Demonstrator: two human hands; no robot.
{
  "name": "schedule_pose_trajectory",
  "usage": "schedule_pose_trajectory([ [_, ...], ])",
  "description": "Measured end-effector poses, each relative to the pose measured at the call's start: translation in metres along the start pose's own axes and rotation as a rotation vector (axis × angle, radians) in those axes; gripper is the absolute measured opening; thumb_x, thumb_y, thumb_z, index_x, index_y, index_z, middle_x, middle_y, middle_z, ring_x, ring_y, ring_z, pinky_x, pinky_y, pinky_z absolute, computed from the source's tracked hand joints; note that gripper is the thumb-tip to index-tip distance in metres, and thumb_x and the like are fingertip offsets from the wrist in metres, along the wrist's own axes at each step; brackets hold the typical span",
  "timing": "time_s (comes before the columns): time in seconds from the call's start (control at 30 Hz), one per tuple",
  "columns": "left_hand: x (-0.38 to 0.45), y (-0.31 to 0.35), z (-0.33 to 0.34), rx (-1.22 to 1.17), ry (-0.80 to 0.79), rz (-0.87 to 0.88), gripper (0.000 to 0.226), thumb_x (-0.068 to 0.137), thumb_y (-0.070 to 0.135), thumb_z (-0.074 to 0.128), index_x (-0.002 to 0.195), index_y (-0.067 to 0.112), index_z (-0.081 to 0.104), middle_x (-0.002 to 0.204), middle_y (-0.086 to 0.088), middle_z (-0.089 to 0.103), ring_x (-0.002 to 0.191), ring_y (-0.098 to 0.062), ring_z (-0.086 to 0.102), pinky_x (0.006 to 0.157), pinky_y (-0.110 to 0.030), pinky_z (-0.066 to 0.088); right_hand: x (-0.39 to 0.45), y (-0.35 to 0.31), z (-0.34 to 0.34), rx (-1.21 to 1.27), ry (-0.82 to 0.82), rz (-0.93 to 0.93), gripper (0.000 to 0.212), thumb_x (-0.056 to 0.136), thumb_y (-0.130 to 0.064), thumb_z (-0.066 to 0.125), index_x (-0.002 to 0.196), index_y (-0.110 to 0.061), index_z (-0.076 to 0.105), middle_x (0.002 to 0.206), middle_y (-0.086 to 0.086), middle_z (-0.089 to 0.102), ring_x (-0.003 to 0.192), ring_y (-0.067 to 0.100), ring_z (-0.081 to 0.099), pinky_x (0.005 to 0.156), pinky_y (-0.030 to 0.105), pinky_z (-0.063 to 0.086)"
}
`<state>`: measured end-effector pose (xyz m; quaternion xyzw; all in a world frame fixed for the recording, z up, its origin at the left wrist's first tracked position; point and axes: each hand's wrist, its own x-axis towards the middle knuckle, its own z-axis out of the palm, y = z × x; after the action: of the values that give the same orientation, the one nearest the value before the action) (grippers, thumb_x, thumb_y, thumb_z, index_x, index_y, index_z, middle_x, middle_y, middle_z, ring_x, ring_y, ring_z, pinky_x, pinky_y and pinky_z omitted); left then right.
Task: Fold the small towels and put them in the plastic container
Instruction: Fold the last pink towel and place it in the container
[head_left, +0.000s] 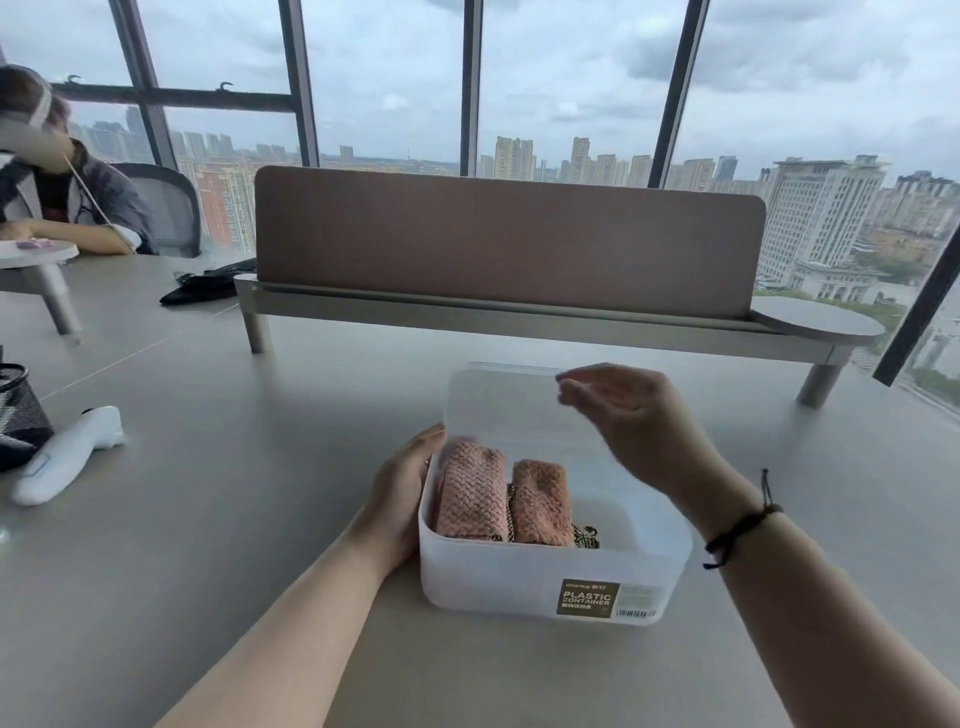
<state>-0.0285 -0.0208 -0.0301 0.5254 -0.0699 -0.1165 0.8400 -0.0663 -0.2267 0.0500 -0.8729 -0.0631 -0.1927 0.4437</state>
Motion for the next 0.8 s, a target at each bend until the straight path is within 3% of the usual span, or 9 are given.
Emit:
schedule_pose_trajectory([
  [0.1,0.003,-0.001,-0.003,0.003,-0.042,0.012,0.037,0.103,0.016,0.038,0.104,0.004,0.073,0.098,-0.015,0.077,0.085,-0.023,0.075,0.063,-0.024,0.058,-0.005,0.042,-0.031,0.149,0.32,0.108,0.015,0.087,-0.021,0.073,0.101,-0.026,0.071,0.1,-0.005,0.074,0.098,0.014,0.07,0.089,0.028,0.055],
  [0.2,0.005,-0.002,-0.003,0.029,-0.052,0.051,0.037,0.104,0.01,0.034,0.117,0.005,0.068,0.105,-0.01,0.077,0.096,-0.02,0.074,0.07,-0.021,0.057,-0.018,0.072,-0.026,0.504,0.219,0.34,0.041,0.091,-0.024,0.067,0.131,-0.021,0.058,0.128,0.004,0.065,0.111,0.013,0.063,0.095,0.032,0.048],
  [0.3,0.01,-0.006,-0.007,0.0,-0.053,0.033,0.042,0.104,0.015,0.03,0.135,0.011,0.059,0.129,-0.015,0.067,0.117,-0.028,0.066,0.083,-0.028,0.058,-0.038,0.078,-0.006,0.755,0.157,0.442,0.034,0.094,-0.021,0.062,0.128,-0.021,0.063,0.121,-0.004,0.071,0.104,0.01,0.069,0.091,0.026,0.053],
  [0.4,0.014,-0.008,-0.009,-0.001,-0.089,0.036,0.045,0.103,0.012,0.027,0.137,0.017,0.056,0.134,-0.012,0.064,0.123,-0.029,0.062,0.09,-0.032,0.056,-0.045,0.083,0.005,0.847,0.224,0.431,0.029,0.098,-0.019,0.056,0.126,-0.022,0.065,0.117,0.0,0.073,0.105,0.015,0.07,0.086,0.029,0.057],
  [0.47,0.012,-0.007,-0.008,0.018,-0.083,0.068,0.046,0.1,0.011,0.029,0.135,0.022,0.058,0.133,-0.009,0.065,0.122,-0.027,0.062,0.09,-0.031,0.056,-0.045,0.083,0.006,0.891,0.273,0.45,0.026,0.1,-0.027,0.053,0.121,-0.024,0.068,0.11,-0.001,0.075,0.097,0.012,0.073,0.072,0.023,0.059],
  [0.53,0.01,-0.006,-0.004,0.042,-0.086,0.124,0.045,0.1,0.012,0.031,0.134,0.023,0.058,0.131,-0.01,0.066,0.119,-0.025,0.064,0.087,-0.029,0.057,-0.044,0.084,0.008,0.949,0.279,0.52,0.034,0.1,-0.043,0.046,0.12,-0.027,0.068,0.108,-0.001,0.076,0.093,0.01,0.073,0.07,0.025,0.056],
  [0.63,0.003,-0.007,0.001,0.073,-0.02,0.133,0.033,0.106,0.023,0.038,0.117,0.016,0.068,0.101,-0.004,0.078,0.087,-0.013,0.075,0.062,-0.019,0.057,-0.041,0.085,0.008,1.118,0.234,0.558,0.047,0.101,-0.052,0.035,0.125,-0.024,0.064,0.108,0.002,0.076,0.09,0.013,0.074,0.062,0.026,0.057],
  [0.67,0.002,-0.007,0.001,0.053,0.014,0.113,0.034,0.106,0.03,0.04,0.112,0.015,0.07,0.095,-0.002,0.079,0.081,-0.01,0.075,0.061,-0.019,0.056,-0.041,0.088,0.007,1.158,0.216,0.562,0.049,0.1,-0.052,0.036,0.125,-0.022,0.064,0.108,0.004,0.076,0.089,0.016,0.075,0.06,0.026,0.058],
  [0.8,0.009,-0.011,-0.011,-0.118,0.08,0.01,0.051,0.1,0.054,0.032,0.131,0.028,0.063,0.128,-0.007,0.068,0.113,-0.026,0.066,0.098,-0.043,0.047,-0.048,0.085,0.005,1.19,0.056,0.495,0.035,0.091,-0.04,0.053,0.108,-0.018,0.075,0.108,0.009,0.074,0.091,0.025,0.073,0.074,0.035,0.06],
])
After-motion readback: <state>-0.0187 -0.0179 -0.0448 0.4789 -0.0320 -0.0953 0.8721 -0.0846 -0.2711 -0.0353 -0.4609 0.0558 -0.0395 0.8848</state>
